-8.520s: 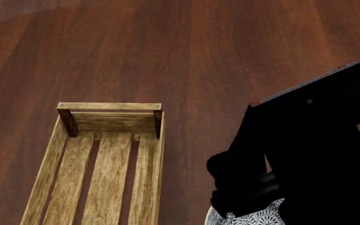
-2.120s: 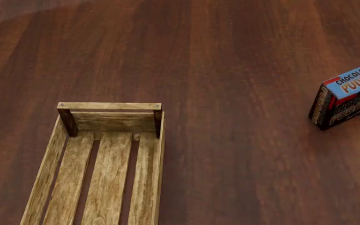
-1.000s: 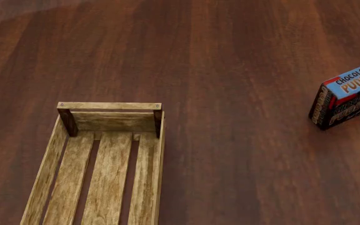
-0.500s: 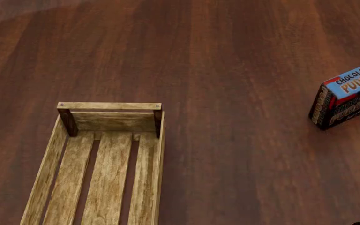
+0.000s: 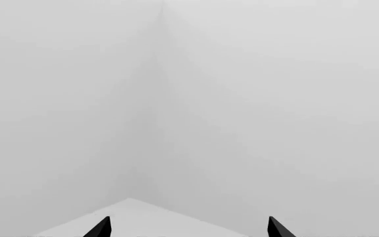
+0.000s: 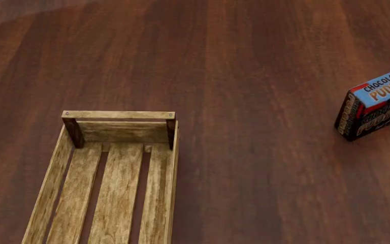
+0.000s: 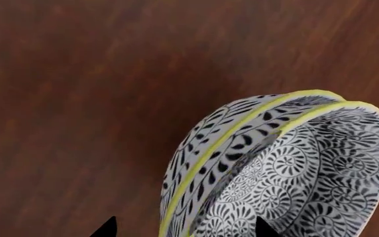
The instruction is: Stack the left bowl on the right bowl and place them in the tray.
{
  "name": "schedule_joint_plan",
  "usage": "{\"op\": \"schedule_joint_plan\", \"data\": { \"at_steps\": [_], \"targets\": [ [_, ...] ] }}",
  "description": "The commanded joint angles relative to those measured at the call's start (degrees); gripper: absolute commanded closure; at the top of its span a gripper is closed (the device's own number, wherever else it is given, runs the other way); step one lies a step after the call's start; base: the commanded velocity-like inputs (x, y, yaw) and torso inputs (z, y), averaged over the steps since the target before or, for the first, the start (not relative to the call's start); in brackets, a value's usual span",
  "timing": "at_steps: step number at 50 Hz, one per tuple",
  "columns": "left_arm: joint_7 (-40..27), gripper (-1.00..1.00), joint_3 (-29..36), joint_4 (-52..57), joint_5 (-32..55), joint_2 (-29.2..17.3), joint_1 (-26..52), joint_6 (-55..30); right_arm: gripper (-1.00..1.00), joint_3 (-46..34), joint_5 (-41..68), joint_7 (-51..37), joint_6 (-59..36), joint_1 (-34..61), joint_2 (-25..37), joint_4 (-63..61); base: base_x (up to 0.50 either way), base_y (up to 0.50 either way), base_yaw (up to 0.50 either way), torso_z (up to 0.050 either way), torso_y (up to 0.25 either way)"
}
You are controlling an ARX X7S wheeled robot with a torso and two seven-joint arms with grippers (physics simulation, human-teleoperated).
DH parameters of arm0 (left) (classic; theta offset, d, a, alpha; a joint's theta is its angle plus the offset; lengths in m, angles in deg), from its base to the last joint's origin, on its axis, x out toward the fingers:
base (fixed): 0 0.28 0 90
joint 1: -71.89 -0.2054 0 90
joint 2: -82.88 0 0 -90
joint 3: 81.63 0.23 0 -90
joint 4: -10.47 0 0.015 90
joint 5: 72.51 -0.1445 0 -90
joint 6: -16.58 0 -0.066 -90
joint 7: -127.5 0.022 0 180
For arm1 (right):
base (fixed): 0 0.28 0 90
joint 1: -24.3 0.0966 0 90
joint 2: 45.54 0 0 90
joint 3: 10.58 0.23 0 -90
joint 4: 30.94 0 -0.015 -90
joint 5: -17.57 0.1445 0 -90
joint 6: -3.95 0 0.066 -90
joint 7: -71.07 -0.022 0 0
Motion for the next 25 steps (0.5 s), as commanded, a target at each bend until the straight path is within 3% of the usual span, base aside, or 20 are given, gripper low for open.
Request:
{"op": "schedule_joint_plan", "data": {
  "at_steps": [1,25],
  "targets": [
    [0.0,-1.00,0.3,-0.4,-0.8,0.0,-1.0,0.7,-1.00,-0.5,-1.5,2.5,3.1,-4.4,-1.8,3.4,0.00,0.00,0.00,0.000,0.000],
    [0.0,-1.00,-1.0,-0.2,0.3,0.0,-1.2,-0.3,-1.00,-1.4,-2.8,3.4,5.2,-8.2,-1.4,5.8,0.00,0.00,0.00,0.000,0.000]
  ]
}}
